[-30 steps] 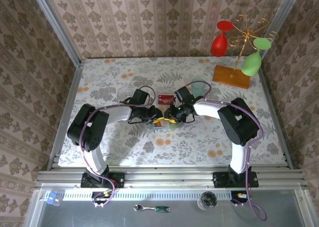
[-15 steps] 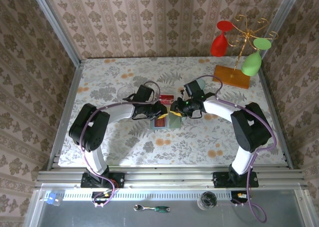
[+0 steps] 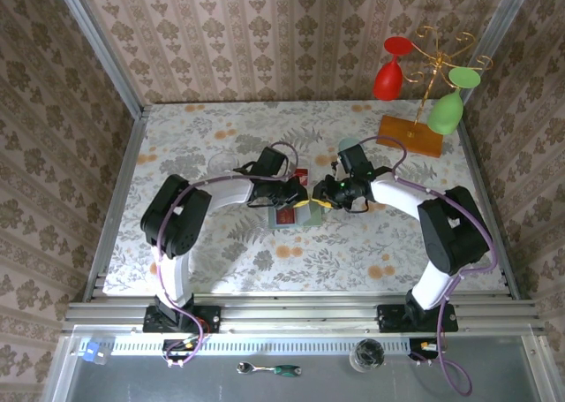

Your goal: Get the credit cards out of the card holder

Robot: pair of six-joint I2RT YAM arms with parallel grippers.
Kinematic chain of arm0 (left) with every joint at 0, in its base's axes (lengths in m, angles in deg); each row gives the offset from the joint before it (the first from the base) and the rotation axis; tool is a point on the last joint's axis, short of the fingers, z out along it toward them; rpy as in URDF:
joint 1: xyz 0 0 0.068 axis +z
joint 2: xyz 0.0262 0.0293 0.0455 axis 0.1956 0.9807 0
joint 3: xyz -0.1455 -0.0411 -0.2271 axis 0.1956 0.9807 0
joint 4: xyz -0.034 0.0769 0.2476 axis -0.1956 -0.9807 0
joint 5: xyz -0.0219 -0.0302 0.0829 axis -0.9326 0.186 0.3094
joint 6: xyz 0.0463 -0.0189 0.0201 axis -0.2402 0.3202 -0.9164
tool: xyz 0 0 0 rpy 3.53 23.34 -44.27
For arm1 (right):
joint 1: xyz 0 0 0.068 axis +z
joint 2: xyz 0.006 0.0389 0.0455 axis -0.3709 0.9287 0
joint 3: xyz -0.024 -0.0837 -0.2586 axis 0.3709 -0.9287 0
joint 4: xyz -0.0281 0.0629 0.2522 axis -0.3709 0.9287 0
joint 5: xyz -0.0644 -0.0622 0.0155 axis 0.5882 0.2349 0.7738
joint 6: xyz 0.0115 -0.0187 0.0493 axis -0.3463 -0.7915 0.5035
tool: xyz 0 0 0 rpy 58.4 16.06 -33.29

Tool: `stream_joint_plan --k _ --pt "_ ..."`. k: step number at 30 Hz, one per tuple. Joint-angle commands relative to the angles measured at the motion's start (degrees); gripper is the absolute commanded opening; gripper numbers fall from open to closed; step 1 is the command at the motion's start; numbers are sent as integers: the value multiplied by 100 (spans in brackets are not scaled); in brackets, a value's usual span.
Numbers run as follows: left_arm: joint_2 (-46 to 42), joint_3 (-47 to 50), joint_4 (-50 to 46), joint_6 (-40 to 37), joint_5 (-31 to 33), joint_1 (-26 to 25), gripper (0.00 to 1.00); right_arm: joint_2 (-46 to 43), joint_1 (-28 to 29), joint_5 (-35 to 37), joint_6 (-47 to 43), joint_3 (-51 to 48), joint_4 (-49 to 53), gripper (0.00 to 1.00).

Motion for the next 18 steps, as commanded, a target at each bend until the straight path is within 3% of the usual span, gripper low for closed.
stream_joint_plan --k 1,8,18 --pt "131 -234 -125 24 -147 -29 7 -188 -81 -97 -171 -99 198 28" --pt "139 -347 -113 23 -197 -67 24 -229 -124 -120 -188 -93 233 29" --pt "-189 -317 -21 -145 -214 13 29 -249 -89 -110 -72 -33 239 28"
